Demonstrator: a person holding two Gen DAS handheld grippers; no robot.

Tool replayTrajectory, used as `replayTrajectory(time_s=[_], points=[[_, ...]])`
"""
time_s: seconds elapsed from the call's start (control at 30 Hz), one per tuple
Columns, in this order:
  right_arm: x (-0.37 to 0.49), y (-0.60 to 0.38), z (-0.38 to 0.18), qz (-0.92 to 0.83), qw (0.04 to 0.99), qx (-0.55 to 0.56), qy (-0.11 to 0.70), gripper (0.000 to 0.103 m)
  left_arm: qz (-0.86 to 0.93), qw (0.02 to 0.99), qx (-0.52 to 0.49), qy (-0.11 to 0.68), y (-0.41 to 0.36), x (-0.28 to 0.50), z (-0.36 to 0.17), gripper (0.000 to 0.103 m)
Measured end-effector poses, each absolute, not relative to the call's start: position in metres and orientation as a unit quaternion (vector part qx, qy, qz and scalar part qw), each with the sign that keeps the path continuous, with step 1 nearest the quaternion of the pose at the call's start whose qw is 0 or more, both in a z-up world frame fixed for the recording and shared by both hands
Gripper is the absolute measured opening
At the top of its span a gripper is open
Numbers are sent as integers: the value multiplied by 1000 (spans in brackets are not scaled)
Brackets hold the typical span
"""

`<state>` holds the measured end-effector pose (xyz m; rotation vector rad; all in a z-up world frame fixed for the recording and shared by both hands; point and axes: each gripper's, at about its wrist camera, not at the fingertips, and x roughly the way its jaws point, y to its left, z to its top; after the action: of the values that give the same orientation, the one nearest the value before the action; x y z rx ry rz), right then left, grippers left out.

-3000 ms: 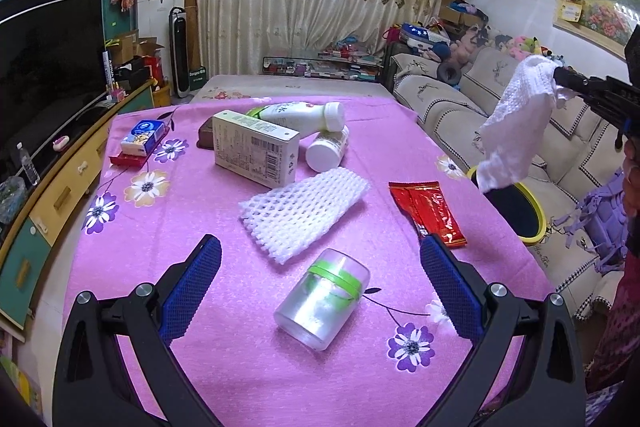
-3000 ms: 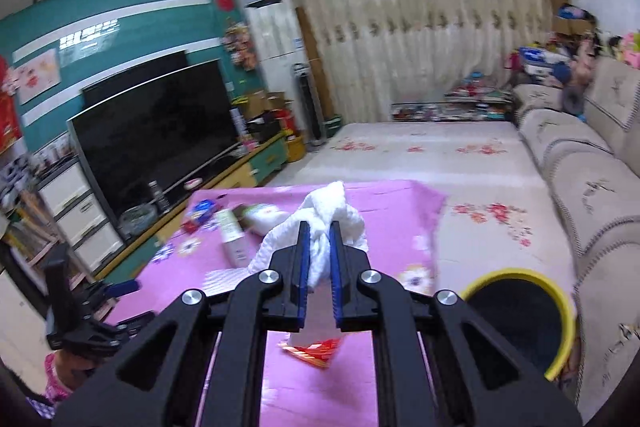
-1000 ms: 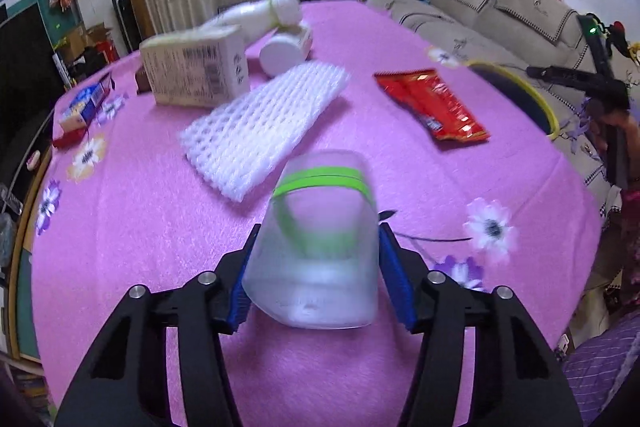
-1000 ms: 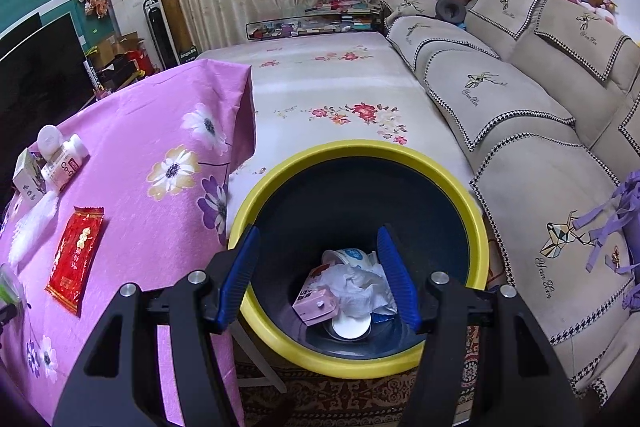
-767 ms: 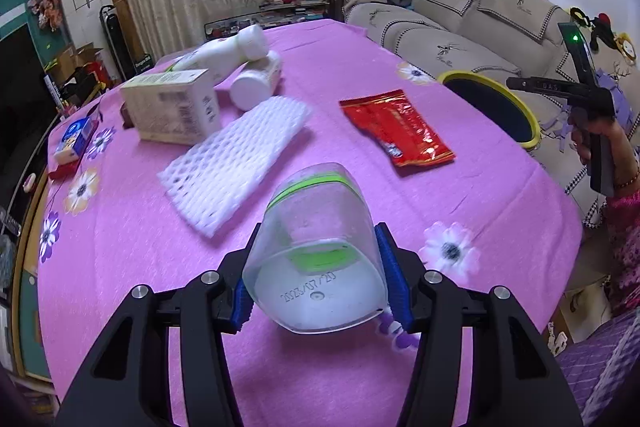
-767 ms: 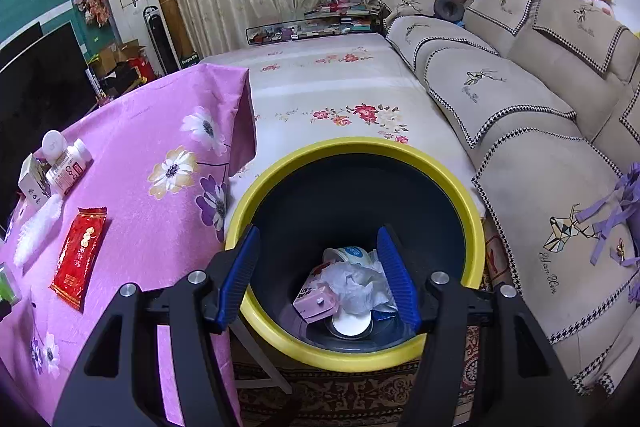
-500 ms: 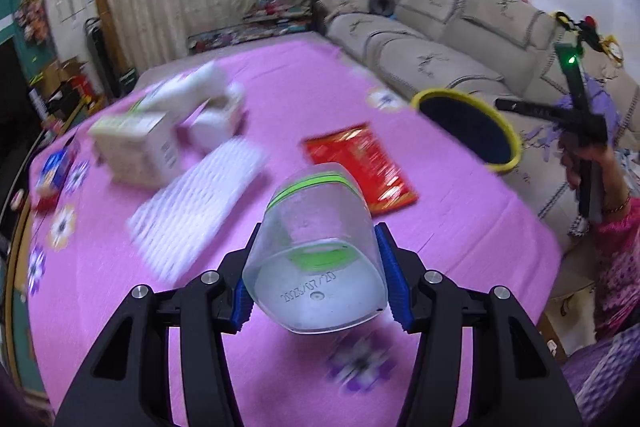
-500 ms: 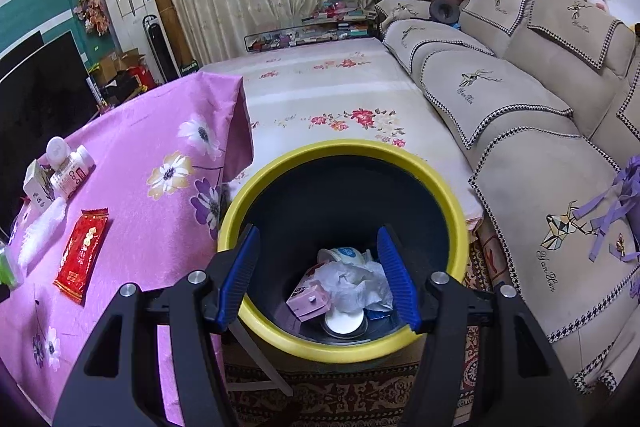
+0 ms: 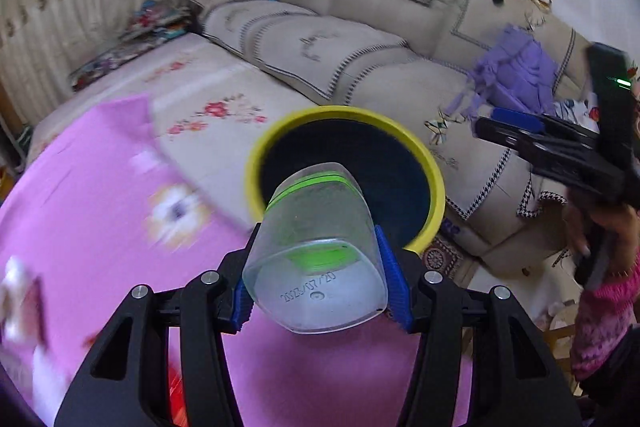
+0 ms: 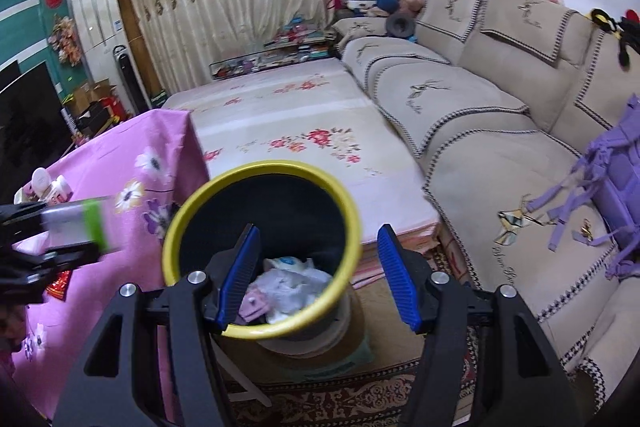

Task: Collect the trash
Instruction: 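Carry the jar over the bin and open the left tool, then reach the right tool to the red snack wrapper and grasp it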

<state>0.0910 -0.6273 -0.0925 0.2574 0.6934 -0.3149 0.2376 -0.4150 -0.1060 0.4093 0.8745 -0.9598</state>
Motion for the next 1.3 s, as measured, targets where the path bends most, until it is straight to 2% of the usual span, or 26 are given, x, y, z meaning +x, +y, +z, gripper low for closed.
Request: replayTrajectory(time_s=[0.17, 0.2, 0.23, 0.3, 0.47, 0.53, 0.73, 0.9, 1.17, 1.3], points=[[73, -650, -98, -173, 915, 138, 338, 58, -439, 761, 209, 431, -474, 263, -136, 54], [70, -654, -100, -177, 913, 141, 339, 58, -428, 763, 216, 433, -485, 268, -143, 59], [68, -658, -102, -178, 913, 143, 339, 58, -422, 765, 218, 434, -490, 271, -146, 73], [64, -662, -105, -182, 911, 148, 340, 58, -409, 776, 214, 430, -498, 275, -148, 86], [62, -663, -113, -180, 908, 158, 343, 58, -402, 797, 184, 412, -479, 276, -130, 88], [65, -659, -115, -175, 908, 159, 345, 58, -395, 814, 165, 392, -457, 269, -114, 92], [85, -625, -120, -139, 910, 150, 362, 58, -376, 860, 94, 331, -370, 243, -71, 95], [108, -583, -117, -103, 913, 132, 372, 58, -340, 892, 72, 291, -292, 226, -50, 96], [158, -484, -100, -12, 917, 105, 384, 58, -226, 943, 39, 240, -147, 234, -41, 98], [183, -434, -96, 34, 913, 105, 393, 65, -169, 957, 32, 234, -87, 249, -55, 98]])
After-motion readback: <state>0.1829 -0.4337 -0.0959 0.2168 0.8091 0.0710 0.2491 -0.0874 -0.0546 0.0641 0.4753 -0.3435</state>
